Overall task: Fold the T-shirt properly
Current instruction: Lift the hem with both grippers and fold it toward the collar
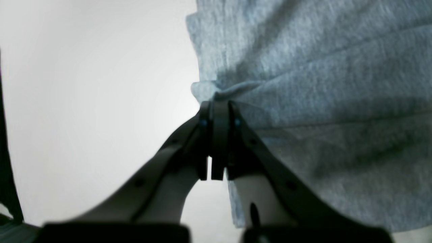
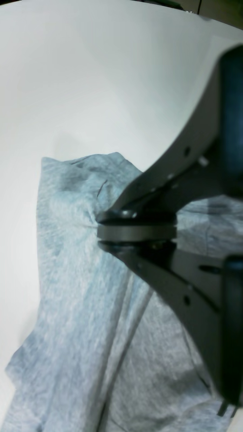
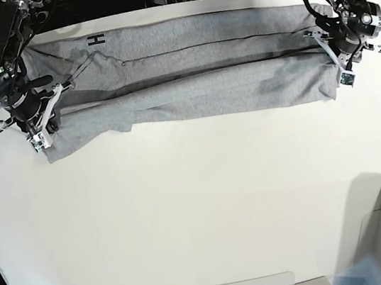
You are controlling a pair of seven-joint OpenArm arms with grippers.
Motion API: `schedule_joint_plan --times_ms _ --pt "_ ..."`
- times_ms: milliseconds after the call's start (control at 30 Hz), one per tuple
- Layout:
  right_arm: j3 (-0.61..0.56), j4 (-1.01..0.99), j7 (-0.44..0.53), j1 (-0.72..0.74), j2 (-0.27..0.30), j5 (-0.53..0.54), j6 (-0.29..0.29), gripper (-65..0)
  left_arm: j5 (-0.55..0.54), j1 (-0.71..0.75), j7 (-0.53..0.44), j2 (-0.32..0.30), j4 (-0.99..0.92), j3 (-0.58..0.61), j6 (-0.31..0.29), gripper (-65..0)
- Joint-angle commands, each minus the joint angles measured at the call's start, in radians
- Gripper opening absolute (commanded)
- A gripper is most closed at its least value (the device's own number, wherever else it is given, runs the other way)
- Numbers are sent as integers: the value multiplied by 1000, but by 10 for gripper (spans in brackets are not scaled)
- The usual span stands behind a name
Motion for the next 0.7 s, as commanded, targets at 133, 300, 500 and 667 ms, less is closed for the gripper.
schedule_joint_plan --times_ms 133,300,500,667 --pt "6 84 14 -37 10 -1 7 -650 10 31 -12 -15 59 -11 5 -650" --pt "6 88 14 -63 10 -1 7 -650 10 58 -12 -15 60 -13 5 -650" --pt "42 90 14 -105 10 53 7 -650 10 89 -12 -12 60 -65 5 -650" --pt "71 87 16 -151 10 105 7 -650 15 89 -12 33 57 -114 5 -650"
